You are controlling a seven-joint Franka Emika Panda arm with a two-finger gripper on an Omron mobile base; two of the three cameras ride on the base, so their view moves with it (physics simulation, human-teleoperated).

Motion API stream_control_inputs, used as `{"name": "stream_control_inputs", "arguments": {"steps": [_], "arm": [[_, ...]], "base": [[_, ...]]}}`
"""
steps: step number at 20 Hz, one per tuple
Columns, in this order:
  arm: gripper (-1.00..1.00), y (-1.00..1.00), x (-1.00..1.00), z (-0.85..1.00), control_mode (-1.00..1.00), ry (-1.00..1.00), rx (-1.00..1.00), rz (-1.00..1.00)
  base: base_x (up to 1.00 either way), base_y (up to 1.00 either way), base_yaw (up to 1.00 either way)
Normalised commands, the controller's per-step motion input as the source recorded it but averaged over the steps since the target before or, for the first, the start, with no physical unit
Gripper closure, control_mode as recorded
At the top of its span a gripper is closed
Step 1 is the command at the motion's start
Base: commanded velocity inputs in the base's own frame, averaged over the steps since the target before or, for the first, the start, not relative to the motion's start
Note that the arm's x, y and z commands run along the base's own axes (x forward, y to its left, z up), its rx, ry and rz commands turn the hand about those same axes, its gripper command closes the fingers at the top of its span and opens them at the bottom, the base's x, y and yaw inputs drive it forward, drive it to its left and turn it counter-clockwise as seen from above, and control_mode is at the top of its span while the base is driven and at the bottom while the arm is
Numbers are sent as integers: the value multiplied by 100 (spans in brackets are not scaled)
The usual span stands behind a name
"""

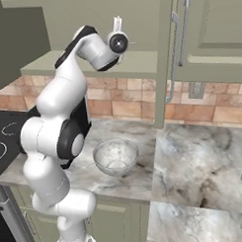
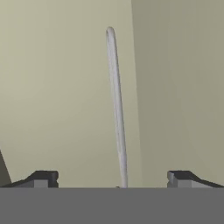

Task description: Open the cabinet and setup a tea strainer by placing it in the bowl upright.

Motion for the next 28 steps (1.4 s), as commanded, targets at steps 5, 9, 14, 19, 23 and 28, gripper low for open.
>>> {"name": "stream_control_inputs", "arguments": {"steps": [5, 9, 14, 19, 23, 28], "arm": [[-100, -1, 25, -3, -100, 0, 0, 0], [-100, -1, 21, -8, -100, 0, 0, 0], [-100, 0, 18, -8, -100, 0, 0, 0], [-100, 0, 17, -5, -100, 0, 0, 0], [-100, -1, 18, 0, -100, 0, 0, 0], [-100, 0, 17, -1, -100, 0, 0, 0]], "base": [[0, 0, 0], [0, 0, 0], [0, 0, 0], [0, 0, 0], [0, 0, 0], [0, 0, 0]]}}
